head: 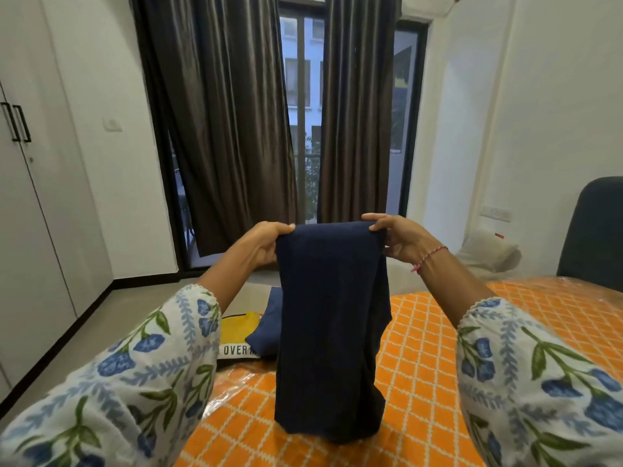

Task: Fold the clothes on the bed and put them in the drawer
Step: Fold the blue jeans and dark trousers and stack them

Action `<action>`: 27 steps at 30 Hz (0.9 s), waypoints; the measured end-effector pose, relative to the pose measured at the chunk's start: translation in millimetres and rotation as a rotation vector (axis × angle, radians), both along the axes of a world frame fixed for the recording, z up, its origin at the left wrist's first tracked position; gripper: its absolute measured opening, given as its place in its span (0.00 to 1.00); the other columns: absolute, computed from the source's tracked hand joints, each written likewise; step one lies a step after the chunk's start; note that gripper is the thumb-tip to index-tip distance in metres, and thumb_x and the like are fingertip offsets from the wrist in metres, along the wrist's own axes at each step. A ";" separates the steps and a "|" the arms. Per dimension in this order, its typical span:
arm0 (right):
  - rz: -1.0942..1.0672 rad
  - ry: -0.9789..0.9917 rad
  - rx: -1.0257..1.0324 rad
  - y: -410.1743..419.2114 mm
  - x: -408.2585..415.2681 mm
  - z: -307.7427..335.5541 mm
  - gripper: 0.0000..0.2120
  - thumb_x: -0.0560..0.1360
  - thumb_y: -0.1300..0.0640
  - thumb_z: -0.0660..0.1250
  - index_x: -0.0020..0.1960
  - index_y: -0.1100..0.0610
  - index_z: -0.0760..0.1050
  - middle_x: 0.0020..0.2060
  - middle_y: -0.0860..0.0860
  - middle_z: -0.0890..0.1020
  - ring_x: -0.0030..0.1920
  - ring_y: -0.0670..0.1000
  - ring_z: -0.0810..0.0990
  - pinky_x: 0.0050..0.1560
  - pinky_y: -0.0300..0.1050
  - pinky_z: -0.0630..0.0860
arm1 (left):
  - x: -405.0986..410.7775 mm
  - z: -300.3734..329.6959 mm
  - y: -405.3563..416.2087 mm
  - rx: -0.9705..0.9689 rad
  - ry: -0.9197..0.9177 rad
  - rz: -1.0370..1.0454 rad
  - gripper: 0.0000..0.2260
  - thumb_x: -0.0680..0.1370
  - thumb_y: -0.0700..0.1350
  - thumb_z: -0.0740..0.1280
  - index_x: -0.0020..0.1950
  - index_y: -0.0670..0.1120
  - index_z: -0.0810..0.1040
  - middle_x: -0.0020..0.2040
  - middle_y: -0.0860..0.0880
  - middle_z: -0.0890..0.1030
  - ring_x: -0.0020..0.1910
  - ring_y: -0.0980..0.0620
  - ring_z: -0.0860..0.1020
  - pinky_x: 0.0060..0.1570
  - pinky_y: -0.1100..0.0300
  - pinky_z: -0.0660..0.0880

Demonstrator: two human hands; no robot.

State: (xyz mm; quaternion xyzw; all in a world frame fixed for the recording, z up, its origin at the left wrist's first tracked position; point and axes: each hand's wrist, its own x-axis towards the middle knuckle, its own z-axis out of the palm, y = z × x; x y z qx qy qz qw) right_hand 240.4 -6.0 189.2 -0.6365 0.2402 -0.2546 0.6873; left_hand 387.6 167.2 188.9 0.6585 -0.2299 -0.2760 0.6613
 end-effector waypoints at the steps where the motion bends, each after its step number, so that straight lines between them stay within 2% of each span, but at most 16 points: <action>1: -0.026 -0.009 -0.002 0.7 0.3 -2.2 0.12 0.75 0.67 0.61 0.52 0.57 0.79 0.49 0.53 0.75 0.48 0.52 0.73 0.48 0.46 0.73 | 3.2 -2.3 -0.2 0.025 -0.045 -0.003 0.05 0.80 0.38 0.62 0.52 0.40 0.76 0.45 0.45 0.77 0.41 0.52 0.74 0.39 0.60 0.71; 3: -0.086 -0.022 0.011 0.5 -1.0 -1.7 0.08 0.75 0.65 0.62 0.48 0.57 0.79 0.49 0.53 0.75 0.47 0.52 0.73 0.51 0.49 0.73 | 4.6 0.9 -1.2 0.045 -0.173 -0.026 0.09 0.79 0.34 0.62 0.58 0.39 0.77 0.44 0.47 0.78 0.42 0.52 0.75 0.39 0.61 0.72; 5: -0.087 -0.004 0.041 0.7 -5.3 5.5 0.04 0.75 0.61 0.66 0.50 0.59 0.77 0.51 0.55 0.75 0.46 0.53 0.74 0.48 0.49 0.73 | 4.3 6.6 0.2 0.063 -0.275 -0.052 0.12 0.79 0.34 0.62 0.61 0.38 0.76 0.48 0.46 0.79 0.47 0.50 0.76 0.41 0.60 0.72; 7: -0.036 0.015 0.081 0.7 -10.7 15.6 0.15 0.75 0.55 0.69 0.57 0.63 0.72 0.53 0.57 0.75 0.47 0.55 0.76 0.46 0.48 0.74 | 5.2 11.8 1.9 0.077 -0.363 -0.103 0.13 0.79 0.34 0.61 0.62 0.38 0.75 0.54 0.43 0.78 0.54 0.48 0.75 0.49 0.57 0.73; 8: -0.035 0.045 0.051 0.1 -11.5 19.5 0.20 0.75 0.54 0.69 0.61 0.63 0.70 0.56 0.57 0.75 0.52 0.56 0.76 0.49 0.49 0.73 | 7.1 12.7 3.1 0.071 -0.400 -0.128 0.13 0.79 0.34 0.61 0.63 0.39 0.75 0.55 0.43 0.78 0.55 0.47 0.75 0.51 0.57 0.73; 10: -0.086 0.099 -0.076 1.8 -12.3 29.2 0.20 0.75 0.56 0.68 0.63 0.63 0.71 0.60 0.58 0.74 0.60 0.58 0.73 0.54 0.49 0.72 | 9.5 15.4 3.2 0.041 -0.475 -0.129 0.13 0.79 0.34 0.62 0.62 0.39 0.75 0.54 0.45 0.78 0.54 0.49 0.76 0.49 0.59 0.74; 13: -0.105 0.074 -0.208 2.7 -5.9 40.8 0.12 0.73 0.65 0.69 0.56 0.62 0.76 0.58 0.57 0.75 0.58 0.56 0.73 0.45 0.43 0.74 | 12.4 19.1 2.1 0.025 -0.639 0.026 0.11 0.78 0.36 0.65 0.59 0.41 0.77 0.52 0.44 0.80 0.52 0.50 0.78 0.49 0.58 0.77; 16: -0.121 0.101 -0.239 1.7 0.4 47.8 0.10 0.71 0.68 0.69 0.51 0.59 0.78 0.61 0.58 0.75 0.63 0.58 0.72 0.54 0.47 0.75 | 17.1 27.2 3.1 0.085 -0.764 0.095 0.08 0.78 0.38 0.66 0.56 0.42 0.79 0.51 0.43 0.80 0.51 0.48 0.79 0.52 0.53 0.78; 18: -0.115 0.106 -0.214 3.2 1.7 51.9 0.12 0.72 0.68 0.69 0.55 0.60 0.78 0.61 0.58 0.74 0.65 0.59 0.71 0.60 0.50 0.74 | 16.8 34.0 4.5 0.102 -0.721 0.107 0.06 0.78 0.38 0.65 0.53 0.43 0.79 0.49 0.45 0.80 0.49 0.50 0.78 0.47 0.55 0.78; 20: -0.096 0.106 -0.152 11.0 0.7 54.7 0.15 0.74 0.66 0.67 0.60 0.61 0.76 0.59 0.57 0.72 0.64 0.59 0.69 0.65 0.54 0.71 | 13.9 39.1 5.9 0.017 -0.548 0.158 0.05 0.77 0.37 0.66 0.51 0.44 0.79 0.46 0.47 0.79 0.45 0.52 0.77 0.41 0.59 0.76; 21: -0.091 0.083 -0.123 14.7 0.1 54.0 0.16 0.75 0.65 0.66 0.62 0.61 0.75 0.58 0.57 0.70 0.63 0.58 0.69 0.65 0.53 0.70 | 12.3 40.2 6.6 -0.043 -0.455 0.187 0.05 0.77 0.37 0.67 0.49 0.44 0.79 0.45 0.48 0.78 0.46 0.53 0.76 0.40 0.61 0.75; 23: -0.097 -0.022 -0.111 16.9 1.2 50.2 0.16 0.76 0.64 0.65 0.64 0.60 0.74 0.56 0.55 0.71 0.60 0.56 0.70 0.59 0.50 0.72 | 11.0 40.4 6.8 -0.132 -0.349 0.220 0.05 0.76 0.37 0.67 0.47 0.46 0.79 0.48 0.48 0.79 0.51 0.52 0.76 0.42 0.61 0.74; 25: -0.089 -0.056 -0.209 17.2 1.4 46.4 0.17 0.75 0.63 0.67 0.63 0.59 0.74 0.55 0.53 0.74 0.61 0.56 0.71 0.57 0.49 0.72 | 8.8 39.7 7.2 -0.155 -0.337 0.213 0.07 0.76 0.36 0.67 0.52 0.45 0.80 0.52 0.48 0.78 0.54 0.51 0.76 0.45 0.61 0.74; 27: -0.072 0.079 -0.403 18.4 0.9 46.7 0.17 0.73 0.62 0.70 0.61 0.61 0.75 0.54 0.53 0.75 0.59 0.55 0.72 0.58 0.49 0.73 | 7.3 37.1 8.8 -0.141 -0.389 0.191 0.12 0.76 0.35 0.67 0.58 0.43 0.79 0.53 0.48 0.77 0.53 0.52 0.74 0.42 0.64 0.73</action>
